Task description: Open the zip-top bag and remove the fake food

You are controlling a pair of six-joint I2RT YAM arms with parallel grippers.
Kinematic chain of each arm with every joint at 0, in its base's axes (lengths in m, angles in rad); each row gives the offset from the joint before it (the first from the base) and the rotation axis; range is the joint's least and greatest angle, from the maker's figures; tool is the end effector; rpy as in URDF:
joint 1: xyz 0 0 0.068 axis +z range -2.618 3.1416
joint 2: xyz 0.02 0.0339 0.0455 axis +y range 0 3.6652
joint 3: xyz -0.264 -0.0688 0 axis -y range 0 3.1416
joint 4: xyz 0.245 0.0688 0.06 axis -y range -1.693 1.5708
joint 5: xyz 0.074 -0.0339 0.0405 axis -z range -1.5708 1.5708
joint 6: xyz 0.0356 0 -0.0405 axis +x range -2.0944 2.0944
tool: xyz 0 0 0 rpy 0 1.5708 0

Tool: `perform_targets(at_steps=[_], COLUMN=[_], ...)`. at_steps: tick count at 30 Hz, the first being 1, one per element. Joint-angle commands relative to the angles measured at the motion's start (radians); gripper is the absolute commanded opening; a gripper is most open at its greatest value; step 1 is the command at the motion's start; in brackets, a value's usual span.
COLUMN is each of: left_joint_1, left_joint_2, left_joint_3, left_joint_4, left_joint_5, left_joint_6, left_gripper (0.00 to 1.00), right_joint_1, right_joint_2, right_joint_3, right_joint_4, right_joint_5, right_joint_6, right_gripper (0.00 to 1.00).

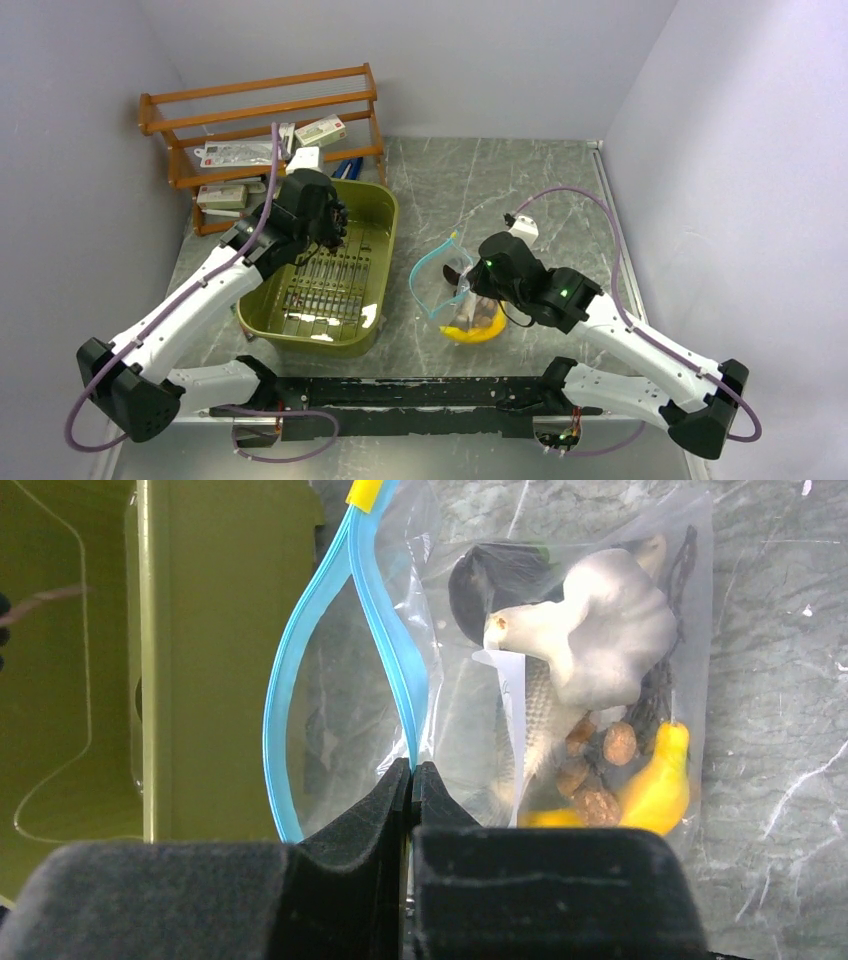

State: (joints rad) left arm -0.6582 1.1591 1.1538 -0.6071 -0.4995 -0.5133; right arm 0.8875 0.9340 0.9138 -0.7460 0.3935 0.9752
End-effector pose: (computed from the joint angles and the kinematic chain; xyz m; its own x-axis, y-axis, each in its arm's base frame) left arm 0.2049 -0.1369 0.3536 -0.5076 -0.1524 -0.8480 -0.0256 0.9865 -0.1620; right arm 0.1281 0.1358 0.3067 -0.6941 0.3584 -0.6243 0.0585 0.8925 0.4473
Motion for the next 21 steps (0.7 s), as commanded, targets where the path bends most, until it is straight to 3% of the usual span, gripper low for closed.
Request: perform_targets(at_steps=[1,13,21], left_joint_1=[0.093,0.361,0.373], left_joint_2=[0.031,0.207,0.391], left_joint_3=[-0.027,-0.158,-0.107], left_joint_4=[0.024,0.278,0.36], left_joint_5=[0.171,0.562,0.758], left_joint_6=[-0.032,-0.093,-0.11], left_gripper=[0.07,0.09,0.1], right_joint_1=[0.004,0.005,0.005], right_joint_2=[0.012,0.006,-0.023], right_joint_3=[-0.003,0.004,0.003], right_joint_4=[0.008,0.002,0.017], right_joint_5=[0.002,-0.017,0.0], right_joint_6=[-0.004,0.0,0.007], right_gripper=[0.0,0.0,0.0])
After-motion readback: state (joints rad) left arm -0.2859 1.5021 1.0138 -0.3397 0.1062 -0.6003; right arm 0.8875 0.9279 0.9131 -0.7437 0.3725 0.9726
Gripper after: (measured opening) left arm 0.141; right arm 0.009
